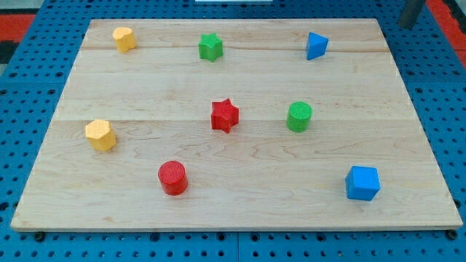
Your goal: Move red star towards the green star
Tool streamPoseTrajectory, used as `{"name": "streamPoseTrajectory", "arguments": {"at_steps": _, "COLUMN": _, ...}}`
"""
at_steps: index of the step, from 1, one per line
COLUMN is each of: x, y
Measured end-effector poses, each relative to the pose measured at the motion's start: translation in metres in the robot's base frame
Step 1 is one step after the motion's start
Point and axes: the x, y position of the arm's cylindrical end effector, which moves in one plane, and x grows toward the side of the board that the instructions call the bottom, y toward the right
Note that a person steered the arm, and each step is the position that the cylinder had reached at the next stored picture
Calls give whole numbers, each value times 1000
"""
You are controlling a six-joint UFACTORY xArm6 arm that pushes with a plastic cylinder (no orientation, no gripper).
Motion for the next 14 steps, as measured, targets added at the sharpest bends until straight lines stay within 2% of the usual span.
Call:
{"name": "streamPoseTrajectory", "arguments": {"at_steps": 1, "x": 0, "y": -2}}
{"name": "streamPoseTrajectory", "arguments": {"at_steps": 3, "x": 0, "y": -45}}
{"name": "streamPoseTrajectory", "arguments": {"at_steps": 5, "x": -20, "y": -54}}
{"name": "streamPoseTrajectory", "arguments": {"at_steps": 7, "x": -19, "y": -55}}
{"name": "streamPoseTrajectory", "arguments": {"at_steps": 9, "x": 30, "y": -53}}
{"name": "streamPoseTrajectory", "arguments": {"at_steps": 10, "x": 74, "y": -70}}
{"name": "streamPoseTrajectory", "arguments": {"at_steps": 11, "x": 105, "y": -110}}
{"name": "streamPoseTrajectory", "arguments": {"at_steps": 14, "x": 110, "y": -126}}
